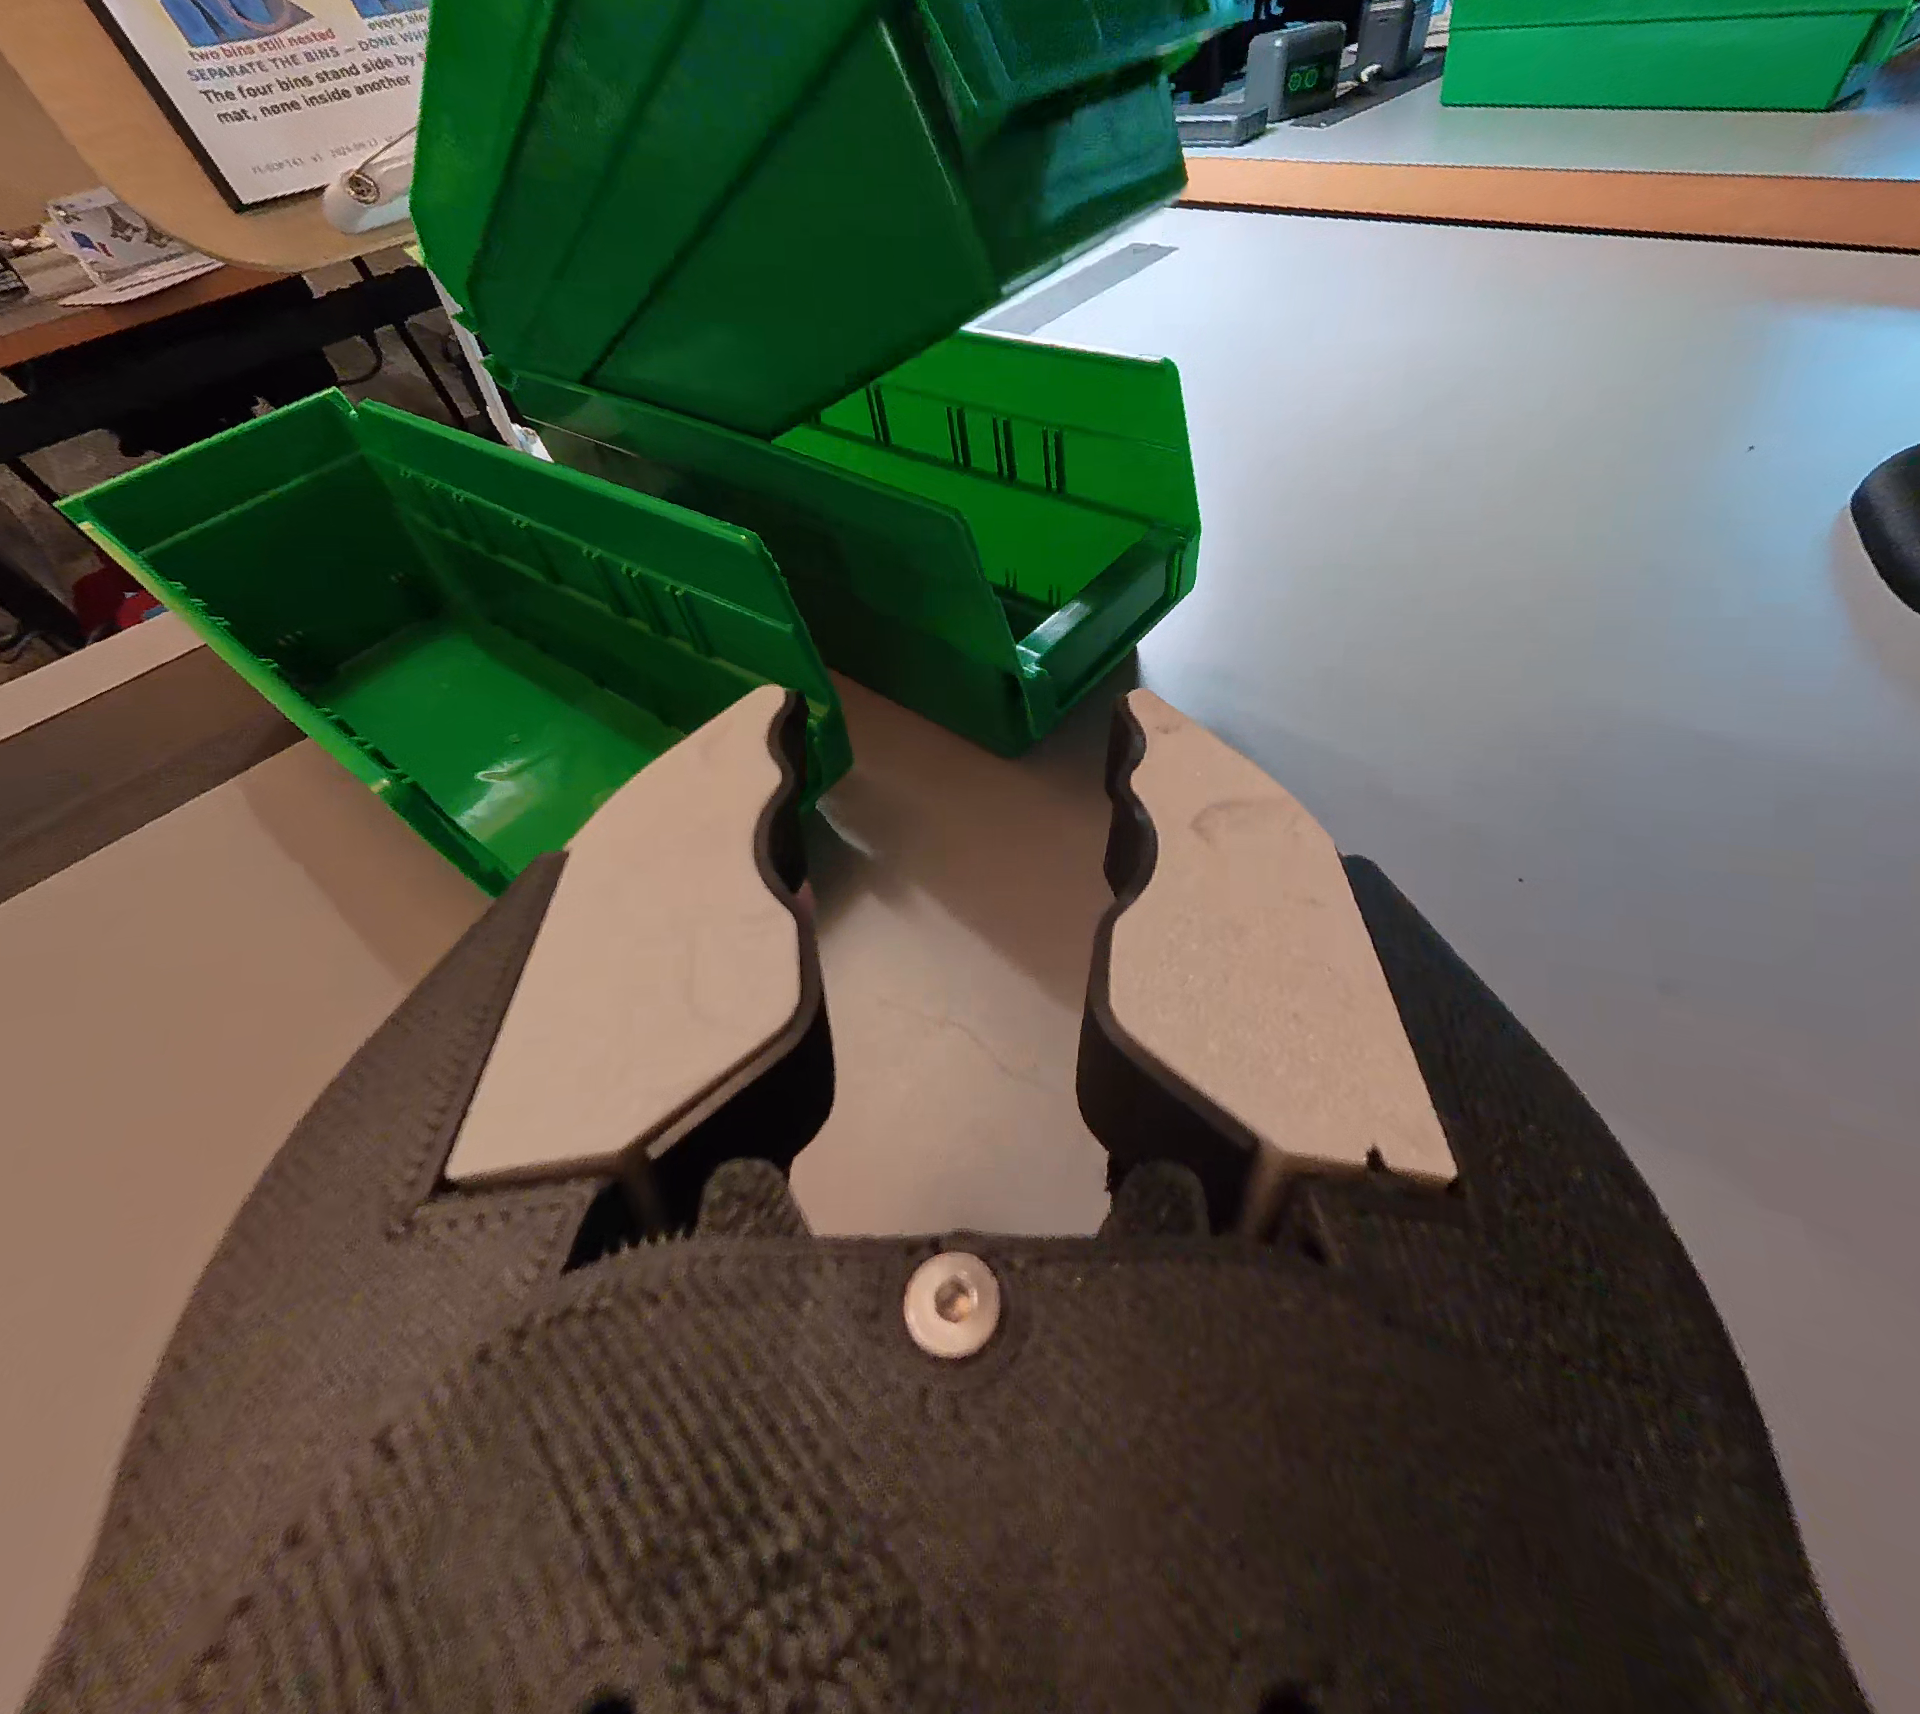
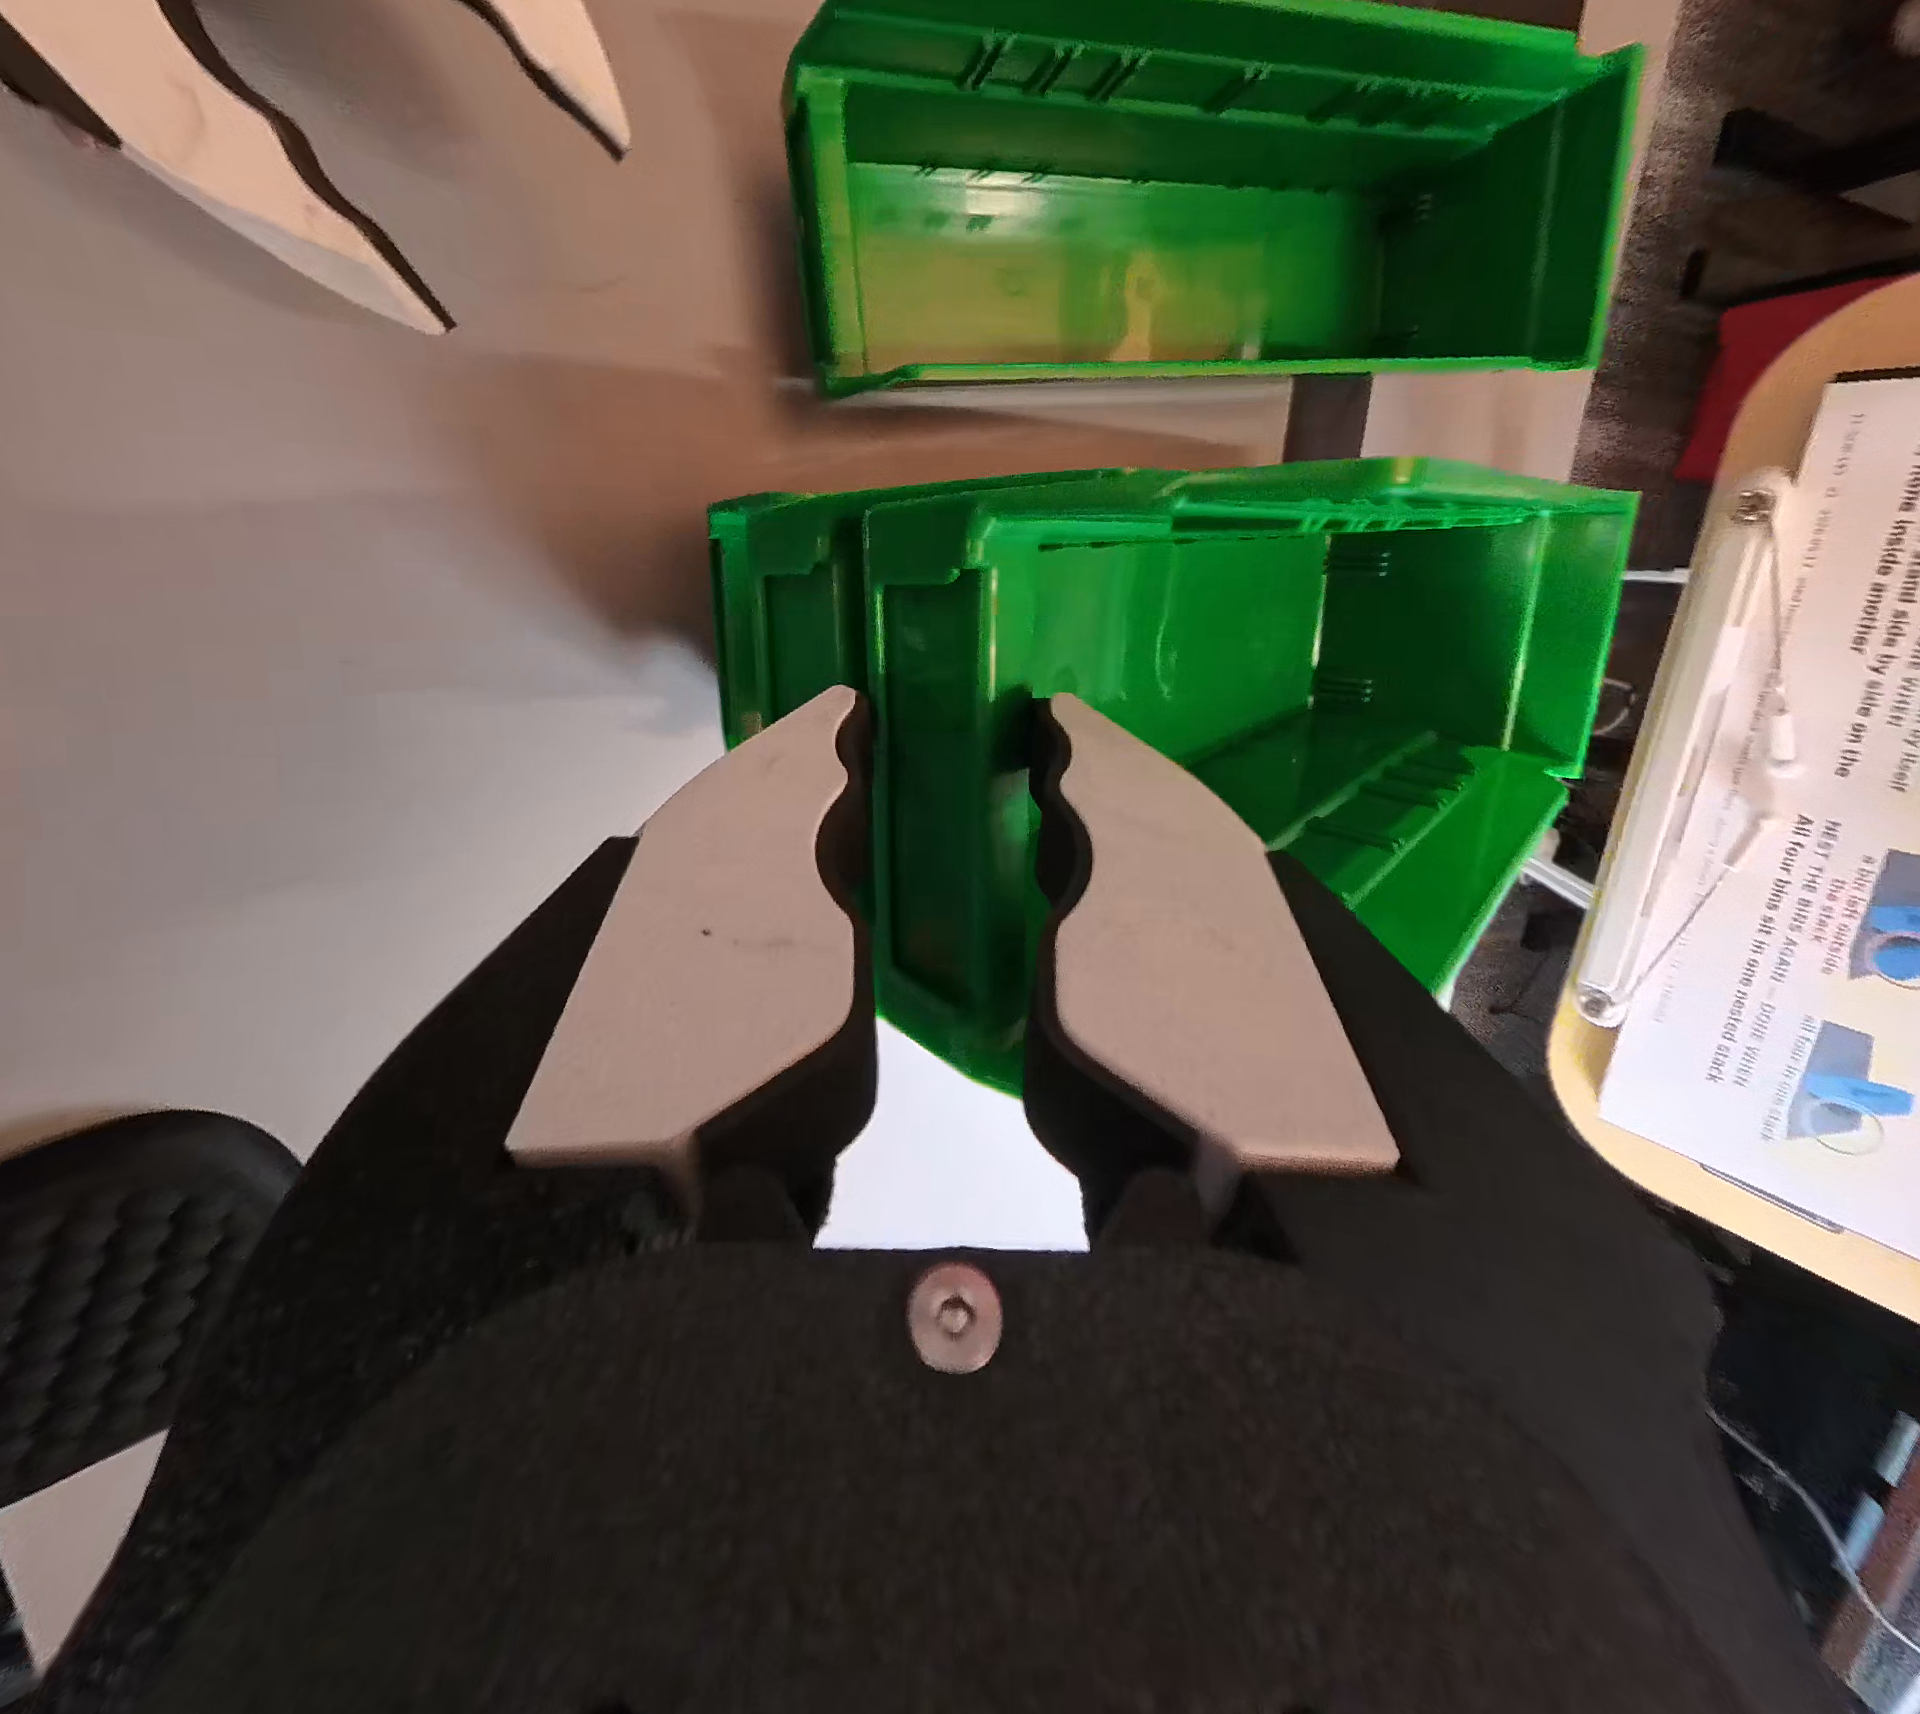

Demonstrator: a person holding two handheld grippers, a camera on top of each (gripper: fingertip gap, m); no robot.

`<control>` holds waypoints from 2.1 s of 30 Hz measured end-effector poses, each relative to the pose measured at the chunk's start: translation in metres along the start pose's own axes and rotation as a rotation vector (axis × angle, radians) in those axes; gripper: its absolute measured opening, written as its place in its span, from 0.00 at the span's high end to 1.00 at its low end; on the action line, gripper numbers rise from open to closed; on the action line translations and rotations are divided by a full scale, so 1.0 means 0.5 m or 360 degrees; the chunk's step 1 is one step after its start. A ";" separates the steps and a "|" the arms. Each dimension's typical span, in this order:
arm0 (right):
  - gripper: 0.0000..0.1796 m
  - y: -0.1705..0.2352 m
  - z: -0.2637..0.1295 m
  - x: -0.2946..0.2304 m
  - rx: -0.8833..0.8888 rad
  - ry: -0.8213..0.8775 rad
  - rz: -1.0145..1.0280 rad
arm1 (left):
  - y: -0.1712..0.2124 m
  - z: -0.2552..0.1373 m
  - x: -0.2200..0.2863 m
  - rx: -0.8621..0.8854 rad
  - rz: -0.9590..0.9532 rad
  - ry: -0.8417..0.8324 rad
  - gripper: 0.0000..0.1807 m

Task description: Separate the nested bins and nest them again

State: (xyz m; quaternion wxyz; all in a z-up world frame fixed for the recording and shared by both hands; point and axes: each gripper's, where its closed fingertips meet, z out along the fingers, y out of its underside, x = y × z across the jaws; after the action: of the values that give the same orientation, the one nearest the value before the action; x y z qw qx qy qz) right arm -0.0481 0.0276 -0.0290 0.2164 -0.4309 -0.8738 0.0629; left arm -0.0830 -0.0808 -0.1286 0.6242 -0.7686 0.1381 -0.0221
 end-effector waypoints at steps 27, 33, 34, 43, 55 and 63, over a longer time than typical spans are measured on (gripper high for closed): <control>0.84 -0.005 0.096 -0.092 0.0047 0.0189 -0.0288 | -0.090 0.117 -0.004 0.0100 -0.0099 -0.0084 0.89; 1.00 -0.020 0.078 -0.097 0.0106 0.0111 -0.0302 | -0.040 0.127 -0.002 -0.0037 -0.0075 -0.0138 0.93; 1.00 -0.051 0.036 -0.076 0.0249 0.0179 -0.0251 | -0.020 0.133 -0.005 -0.0052 -0.0088 -0.0148 0.94; 0.83 -0.021 0.059 -0.109 -0.0076 0.0258 -0.0296 | -0.026 0.129 0.000 -0.0068 -0.0108 -0.0134 0.94; 0.84 0.027 0.164 -0.098 -0.0210 0.0274 -0.0189 | -0.024 0.129 -0.002 -0.0039 -0.0076 -0.0138 0.95; 0.84 0.028 0.141 -0.094 -0.0182 0.0187 -0.0219 | -0.039 0.130 0.006 0.0015 -0.0041 -0.0143 0.95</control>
State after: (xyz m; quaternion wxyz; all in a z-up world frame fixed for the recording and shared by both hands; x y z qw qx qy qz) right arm -0.0433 0.0048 -0.1117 0.2463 -0.3846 -0.8892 -0.0274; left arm -0.0632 -0.0158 -0.1247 0.6332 -0.7675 0.1000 0.0037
